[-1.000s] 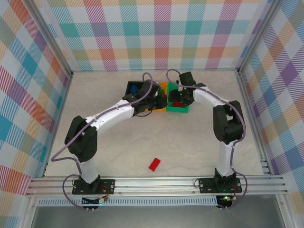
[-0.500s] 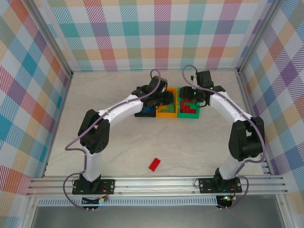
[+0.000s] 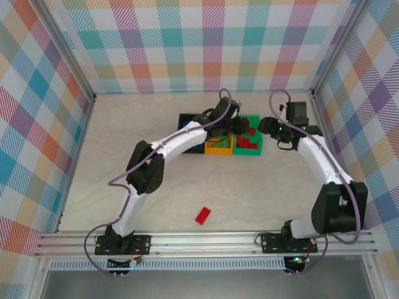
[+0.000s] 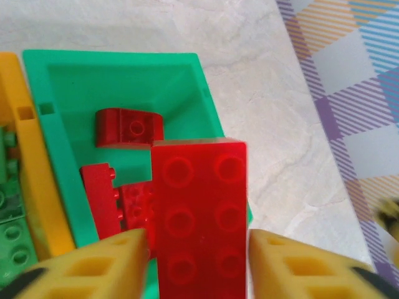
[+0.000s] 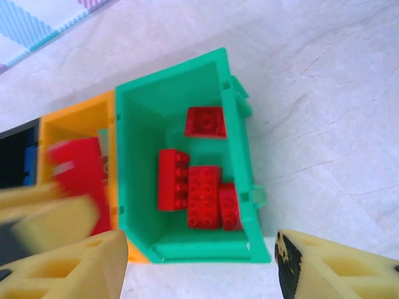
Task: Sort the legos into containers by color
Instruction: Place the lego in the container, then pick up the lego from the bottom-center of the table.
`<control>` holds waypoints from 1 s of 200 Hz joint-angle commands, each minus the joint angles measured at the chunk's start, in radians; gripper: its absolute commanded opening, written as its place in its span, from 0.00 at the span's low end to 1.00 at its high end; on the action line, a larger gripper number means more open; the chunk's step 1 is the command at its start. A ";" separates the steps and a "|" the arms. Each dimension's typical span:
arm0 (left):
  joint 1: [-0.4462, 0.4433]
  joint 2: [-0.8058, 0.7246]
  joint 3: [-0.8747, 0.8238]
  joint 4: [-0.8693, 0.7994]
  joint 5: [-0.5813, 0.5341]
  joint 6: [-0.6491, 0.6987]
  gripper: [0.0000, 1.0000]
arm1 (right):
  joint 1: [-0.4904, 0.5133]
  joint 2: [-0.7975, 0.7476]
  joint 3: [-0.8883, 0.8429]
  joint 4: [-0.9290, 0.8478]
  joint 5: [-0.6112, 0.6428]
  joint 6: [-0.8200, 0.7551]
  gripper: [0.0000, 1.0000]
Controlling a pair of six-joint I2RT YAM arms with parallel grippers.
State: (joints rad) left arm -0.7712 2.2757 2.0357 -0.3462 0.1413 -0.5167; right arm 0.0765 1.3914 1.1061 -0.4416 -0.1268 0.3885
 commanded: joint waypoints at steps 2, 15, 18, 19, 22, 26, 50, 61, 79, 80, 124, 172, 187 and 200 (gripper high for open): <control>-0.005 0.069 0.106 -0.079 0.035 0.023 0.60 | 0.019 -0.068 -0.088 -0.059 -0.084 0.013 0.64; -0.004 0.067 0.110 -0.079 0.035 0.026 0.72 | 0.055 -0.114 -0.136 -0.080 -0.114 0.005 0.64; -0.005 0.061 0.105 -0.078 0.032 0.029 0.74 | 0.069 -0.124 -0.148 -0.085 -0.120 0.001 0.64; -0.005 0.059 0.104 -0.078 0.030 0.030 0.75 | 0.073 -0.127 -0.152 -0.087 -0.122 0.000 0.64; -0.004 0.054 0.098 -0.077 0.025 0.032 0.77 | 0.087 -0.137 -0.162 -0.094 -0.126 -0.003 0.64; -0.005 0.042 0.090 -0.077 0.015 0.039 0.79 | 0.112 -0.149 -0.177 -0.102 -0.130 -0.007 0.64; 0.016 -0.065 -0.030 -0.048 -0.024 0.048 0.81 | 0.297 -0.214 -0.253 -0.154 -0.123 -0.010 0.64; 0.042 -0.140 -0.138 0.008 -0.025 0.025 0.81 | 0.394 -0.236 -0.288 -0.172 -0.116 0.015 0.64; 0.101 -0.278 -0.354 0.130 -0.022 -0.030 0.81 | 0.537 -0.252 -0.341 -0.180 -0.122 0.070 0.65; 0.105 -0.287 -0.359 0.138 -0.022 -0.033 0.81 | 0.545 -0.252 -0.344 -0.180 -0.122 0.072 0.66; 0.222 -0.539 -0.750 0.207 -0.040 -0.083 0.81 | 0.815 -0.174 -0.349 -0.219 -0.090 0.179 0.71; 0.252 -0.674 -0.968 0.180 -0.084 -0.090 0.82 | 0.940 0.010 -0.241 -0.218 -0.126 0.170 0.75; 0.264 -0.699 -1.022 0.189 -0.088 -0.103 0.82 | 0.987 0.092 -0.198 -0.218 -0.140 0.164 0.75; 0.271 -0.724 -1.065 0.202 -0.087 -0.113 0.82 | 1.034 0.162 -0.151 -0.230 -0.137 0.154 0.76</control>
State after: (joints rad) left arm -0.5179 1.6173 1.0363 -0.1726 0.0765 -0.5999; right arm 1.0393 1.4635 0.8791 -0.6456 -0.2382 0.5430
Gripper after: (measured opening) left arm 0.820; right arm 0.754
